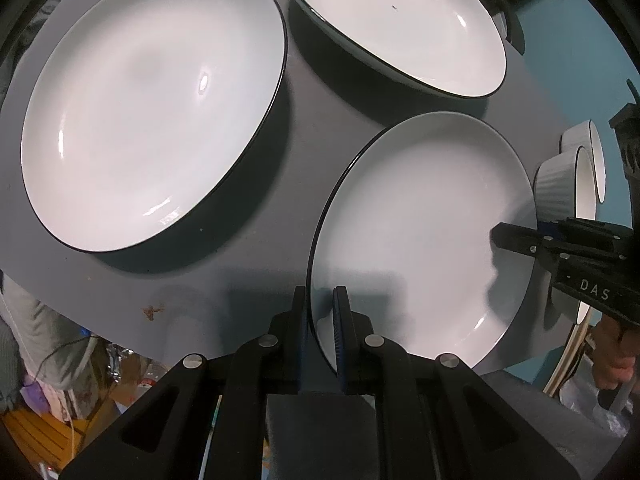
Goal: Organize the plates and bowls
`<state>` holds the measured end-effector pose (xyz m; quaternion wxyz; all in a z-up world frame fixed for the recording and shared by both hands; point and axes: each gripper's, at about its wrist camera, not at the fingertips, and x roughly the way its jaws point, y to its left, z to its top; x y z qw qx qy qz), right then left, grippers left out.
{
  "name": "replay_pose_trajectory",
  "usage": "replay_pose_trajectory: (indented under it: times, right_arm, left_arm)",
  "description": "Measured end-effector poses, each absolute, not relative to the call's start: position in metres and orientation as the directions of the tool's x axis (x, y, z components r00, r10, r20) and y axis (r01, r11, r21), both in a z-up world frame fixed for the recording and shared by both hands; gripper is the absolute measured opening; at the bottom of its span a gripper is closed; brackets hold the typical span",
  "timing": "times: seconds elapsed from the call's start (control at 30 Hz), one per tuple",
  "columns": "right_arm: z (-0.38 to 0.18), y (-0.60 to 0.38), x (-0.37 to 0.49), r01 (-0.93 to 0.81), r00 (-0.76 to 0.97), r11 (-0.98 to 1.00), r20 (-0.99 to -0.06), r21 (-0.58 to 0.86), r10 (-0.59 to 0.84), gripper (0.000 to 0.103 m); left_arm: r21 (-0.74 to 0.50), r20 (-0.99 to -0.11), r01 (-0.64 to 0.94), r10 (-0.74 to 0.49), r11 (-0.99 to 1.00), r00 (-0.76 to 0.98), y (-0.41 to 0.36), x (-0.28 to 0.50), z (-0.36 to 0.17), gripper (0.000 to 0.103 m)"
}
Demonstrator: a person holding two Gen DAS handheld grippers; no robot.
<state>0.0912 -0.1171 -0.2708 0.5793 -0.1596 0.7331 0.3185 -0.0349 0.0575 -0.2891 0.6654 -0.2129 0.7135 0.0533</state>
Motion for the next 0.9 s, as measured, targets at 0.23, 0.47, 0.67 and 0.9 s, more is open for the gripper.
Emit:
replay_pose_trajectory:
  times: [0.23,0.47,0.67,0.9]
  right_arm:
    - [-0.262,-0.123,0.094,-0.593,-0.280,0.751,-0.949,0.291,0.147,0.018]
    - [-0.256,-0.123,0.105,-0.579,-0.281,0.756,-0.945,0.305,0.166,0.017]
    - [-0.247,-0.130,0.114,-0.561,-0.279,0.762,-0.941,0.323,0.193,0.016]
    - [-0.242,-0.134,0.125,-0.553,-0.265,0.768,-0.942,0.324,0.207,0.016]
  left_arm:
    - [-0.200,-0.974,-0.367,-0.225,0.908,-0.025,0.055,-0.023,-0.279,0.011]
    - [-0.203,-0.975,-0.376,-0.221,0.904,-0.005,0.059,-0.021,-0.272,0.011]
    - [-0.212,-0.975,-0.374,-0.223,0.903,0.014,0.066,-0.018,-0.261,0.011]
    - [-0.201,-0.978,-0.358,-0.204,0.912,0.029,0.071,-0.009,-0.251,0.011]
